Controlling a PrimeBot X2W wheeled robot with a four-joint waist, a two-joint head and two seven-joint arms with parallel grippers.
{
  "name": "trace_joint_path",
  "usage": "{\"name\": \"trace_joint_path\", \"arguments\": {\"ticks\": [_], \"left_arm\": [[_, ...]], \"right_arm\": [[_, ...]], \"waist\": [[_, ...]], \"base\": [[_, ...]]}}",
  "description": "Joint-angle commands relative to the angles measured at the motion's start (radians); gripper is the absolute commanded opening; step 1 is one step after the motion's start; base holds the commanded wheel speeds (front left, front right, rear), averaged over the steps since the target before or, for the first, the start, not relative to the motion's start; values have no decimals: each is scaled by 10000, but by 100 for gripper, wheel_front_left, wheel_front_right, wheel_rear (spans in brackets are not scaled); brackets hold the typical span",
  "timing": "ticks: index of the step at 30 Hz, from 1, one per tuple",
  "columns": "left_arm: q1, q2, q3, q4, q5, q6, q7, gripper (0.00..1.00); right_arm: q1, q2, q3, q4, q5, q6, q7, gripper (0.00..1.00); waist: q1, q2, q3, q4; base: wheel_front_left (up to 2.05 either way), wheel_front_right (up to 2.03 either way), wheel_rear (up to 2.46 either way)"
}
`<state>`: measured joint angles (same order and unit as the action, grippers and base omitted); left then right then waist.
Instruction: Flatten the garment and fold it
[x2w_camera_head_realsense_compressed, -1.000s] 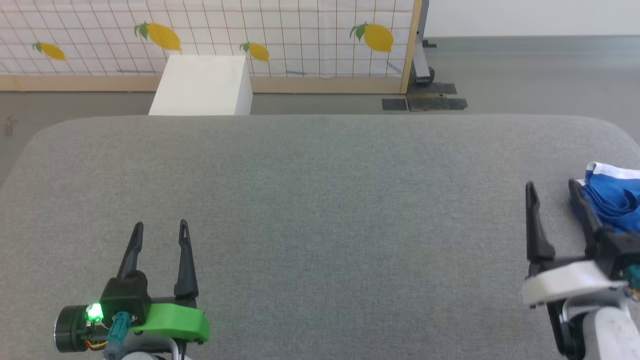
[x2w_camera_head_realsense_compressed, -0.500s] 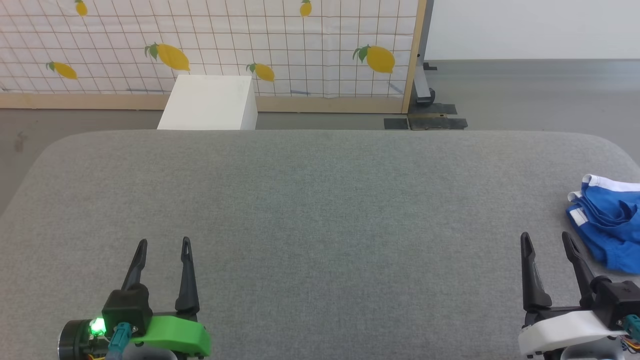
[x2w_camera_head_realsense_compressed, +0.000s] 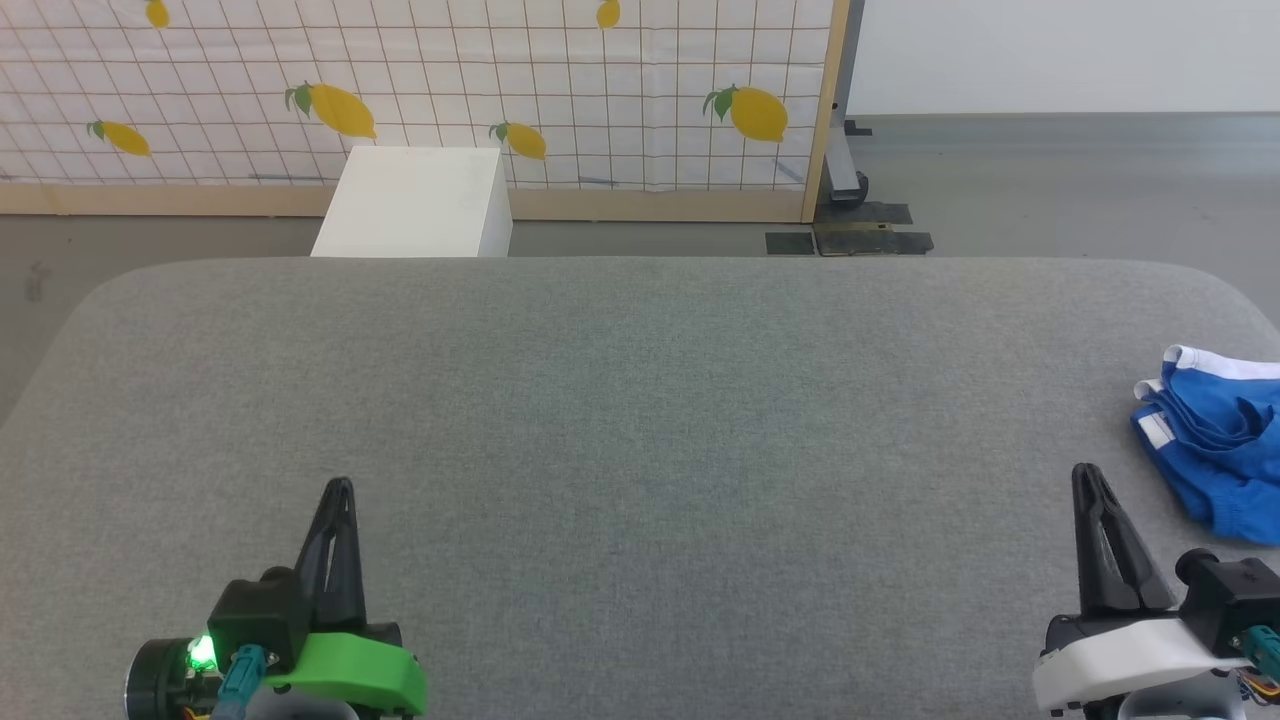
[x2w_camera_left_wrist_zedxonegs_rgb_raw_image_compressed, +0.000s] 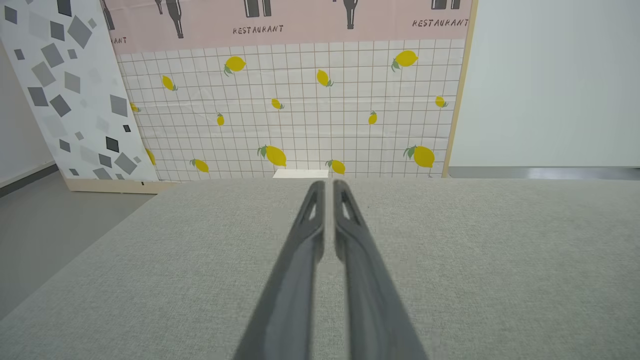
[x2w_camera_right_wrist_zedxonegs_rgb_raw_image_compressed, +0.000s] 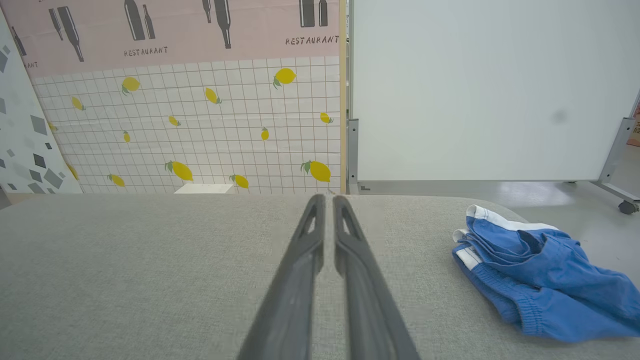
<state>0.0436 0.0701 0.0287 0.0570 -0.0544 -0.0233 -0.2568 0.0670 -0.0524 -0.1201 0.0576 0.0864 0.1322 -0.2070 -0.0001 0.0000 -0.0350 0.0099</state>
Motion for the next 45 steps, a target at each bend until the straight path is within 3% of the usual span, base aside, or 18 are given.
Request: {"name": "trace_joint_path", "arguments": {"ticks": [1, 45], "left_arm": [[-6, -3, 4, -6, 8, 3, 36, 0], [-158, -72, -99, -205, 197, 84, 929, 0]], "right_arm": [[-9, 0, 19, -8, -12, 0, 29, 0], [-242, 8, 436, -208, -312, -5, 749, 0]], "waist": [[1, 0, 4, -1], [1, 0, 126, -35]], "base": [[0, 0, 0], [0, 0, 0]]}}
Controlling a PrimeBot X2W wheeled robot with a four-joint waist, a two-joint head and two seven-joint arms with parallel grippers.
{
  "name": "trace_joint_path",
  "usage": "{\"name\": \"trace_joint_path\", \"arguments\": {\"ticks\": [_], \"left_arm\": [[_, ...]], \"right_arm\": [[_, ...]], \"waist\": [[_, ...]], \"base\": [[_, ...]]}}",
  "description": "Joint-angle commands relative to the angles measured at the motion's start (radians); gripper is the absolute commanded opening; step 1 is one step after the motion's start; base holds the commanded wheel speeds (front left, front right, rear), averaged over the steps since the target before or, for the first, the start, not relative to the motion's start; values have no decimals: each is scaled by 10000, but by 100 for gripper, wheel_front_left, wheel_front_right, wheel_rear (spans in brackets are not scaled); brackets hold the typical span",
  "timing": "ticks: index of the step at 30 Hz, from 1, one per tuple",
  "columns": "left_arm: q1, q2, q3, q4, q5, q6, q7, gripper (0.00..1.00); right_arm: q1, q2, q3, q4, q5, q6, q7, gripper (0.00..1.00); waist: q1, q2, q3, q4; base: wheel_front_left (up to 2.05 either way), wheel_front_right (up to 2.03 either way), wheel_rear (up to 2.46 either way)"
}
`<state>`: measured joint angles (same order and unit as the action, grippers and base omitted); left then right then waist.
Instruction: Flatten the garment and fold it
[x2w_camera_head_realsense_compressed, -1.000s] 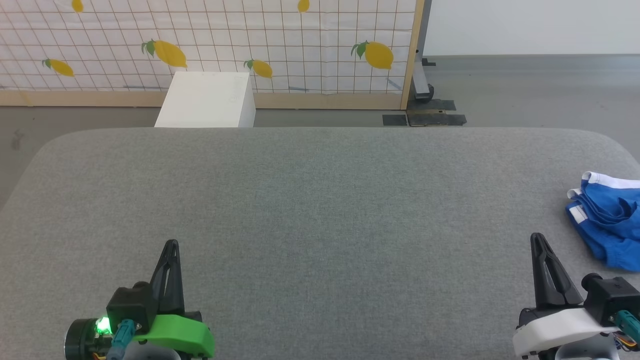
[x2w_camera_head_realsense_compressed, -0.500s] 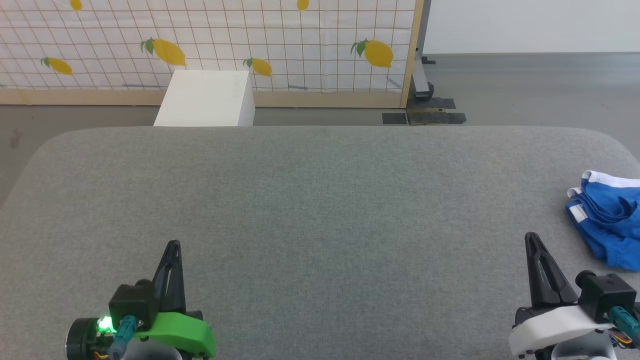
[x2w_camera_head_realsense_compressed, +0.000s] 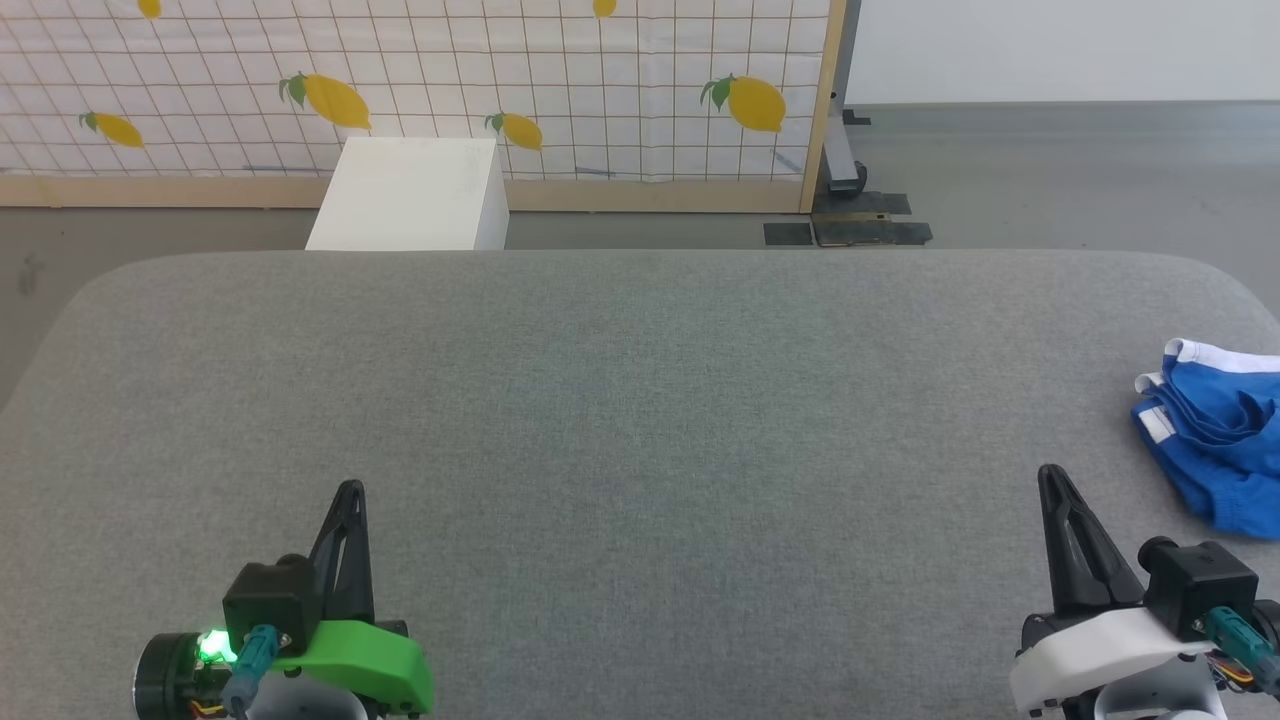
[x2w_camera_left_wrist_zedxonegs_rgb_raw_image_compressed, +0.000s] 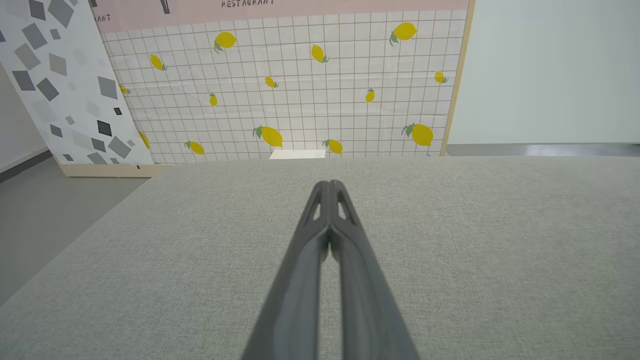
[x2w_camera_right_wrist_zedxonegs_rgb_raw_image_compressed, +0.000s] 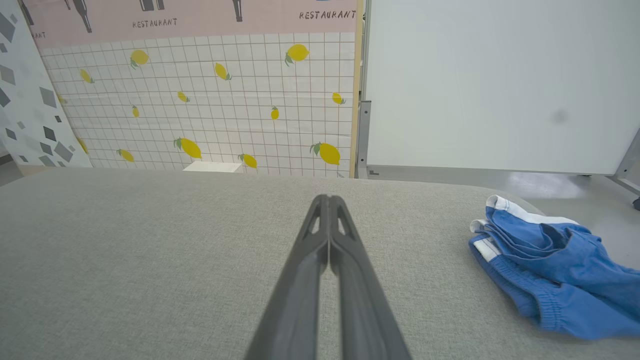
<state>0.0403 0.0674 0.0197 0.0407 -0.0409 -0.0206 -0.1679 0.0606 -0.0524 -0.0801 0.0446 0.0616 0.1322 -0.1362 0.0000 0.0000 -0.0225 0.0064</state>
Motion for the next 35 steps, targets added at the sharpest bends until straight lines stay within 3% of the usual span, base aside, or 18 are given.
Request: {"name": "trace_joint_path", "arguments": {"ticks": [1, 35], "left_arm": [[-128, -46, -11, -46, 66, 59, 57, 0], [-246, -100, -90, -200, 213, 122, 750, 0]], "right_arm": [[-184, 8, 43, -82, -71, -6, 56, 0], [-364, 14, 367, -237, -304, -10, 614, 0]], "waist": [[0, 0, 3, -1], [0, 0, 98, -27]], "base": [[0, 0, 0], [0, 0, 0]]}}
